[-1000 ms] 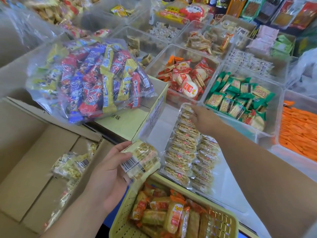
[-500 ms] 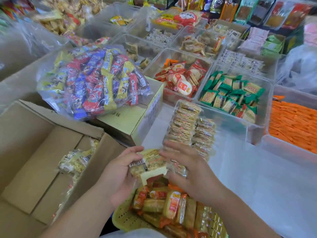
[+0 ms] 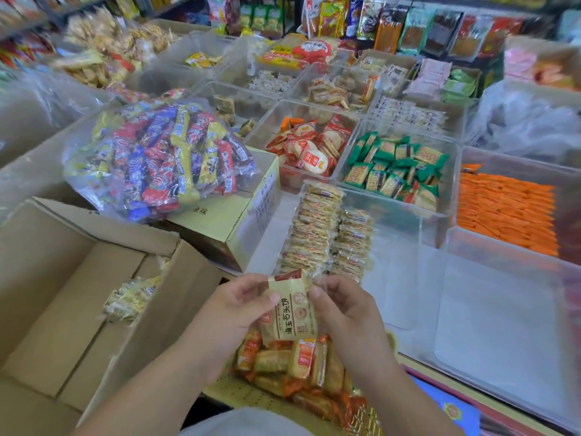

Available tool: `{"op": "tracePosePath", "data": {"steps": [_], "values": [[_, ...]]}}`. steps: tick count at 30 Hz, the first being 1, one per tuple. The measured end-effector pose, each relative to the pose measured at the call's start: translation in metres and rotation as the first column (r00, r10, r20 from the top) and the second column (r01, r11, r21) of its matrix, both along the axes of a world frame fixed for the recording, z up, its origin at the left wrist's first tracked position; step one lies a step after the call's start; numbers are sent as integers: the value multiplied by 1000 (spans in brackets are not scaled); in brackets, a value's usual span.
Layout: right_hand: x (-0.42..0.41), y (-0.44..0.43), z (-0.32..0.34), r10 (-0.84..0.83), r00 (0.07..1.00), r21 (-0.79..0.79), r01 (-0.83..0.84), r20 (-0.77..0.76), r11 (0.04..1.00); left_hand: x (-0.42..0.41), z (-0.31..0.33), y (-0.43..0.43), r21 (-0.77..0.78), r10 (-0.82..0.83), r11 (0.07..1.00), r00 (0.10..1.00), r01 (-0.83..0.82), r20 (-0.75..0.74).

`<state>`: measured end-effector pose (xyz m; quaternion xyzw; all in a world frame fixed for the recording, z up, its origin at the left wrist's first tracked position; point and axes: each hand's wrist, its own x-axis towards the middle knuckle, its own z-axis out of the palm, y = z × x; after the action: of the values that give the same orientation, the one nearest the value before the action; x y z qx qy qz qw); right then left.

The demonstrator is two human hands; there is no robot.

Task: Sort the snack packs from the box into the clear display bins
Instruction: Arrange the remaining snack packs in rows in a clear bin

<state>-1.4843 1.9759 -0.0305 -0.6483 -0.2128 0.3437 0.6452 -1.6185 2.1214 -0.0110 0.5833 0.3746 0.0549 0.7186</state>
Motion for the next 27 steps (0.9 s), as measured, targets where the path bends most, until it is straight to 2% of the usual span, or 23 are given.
{"op": "tracePosePath", "data": {"steps": [2,6,9,12,18,20,21,23,25,27], "values": [[-3,-2,0,-2,997,3,3,-76,1000,0,0,-5,-48,36,998,999,-35,7],[-1,-6,-5,-43,944,-18,39,-328,999,2,3,-11,-97,78,992,997,-75,28],[4,-10,-10,-41,906,8,49,-422,999,9,3,-12,-126,69,990,997,-64,32],[10,-14,-12,-1,900,57,28,-436,998,17,3,-13,-181,93,980,995,-86,30],[21,-24,-20,10,938,26,-1,-347,1000,38,0,-13,-244,151,958,989,-148,-8],[25,-27,-18,-45,958,-5,46,-284,999,47,-2,-14,-209,133,968,990,-141,-48],[27,-30,-17,-63,979,-38,56,-192,998,51,-3,-14,-191,136,970,988,-147,-67],[33,-39,-14,-46,994,-130,58,97,990,61,-4,-13,-146,167,973,981,-180,-99],[37,-48,-10,-6,933,-194,81,359,978,69,-3,-13,-111,185,974,977,-196,-103],[39,-53,-3,30,881,-215,82,472,973,77,2,-19,-131,168,976,983,-176,-72]]}}
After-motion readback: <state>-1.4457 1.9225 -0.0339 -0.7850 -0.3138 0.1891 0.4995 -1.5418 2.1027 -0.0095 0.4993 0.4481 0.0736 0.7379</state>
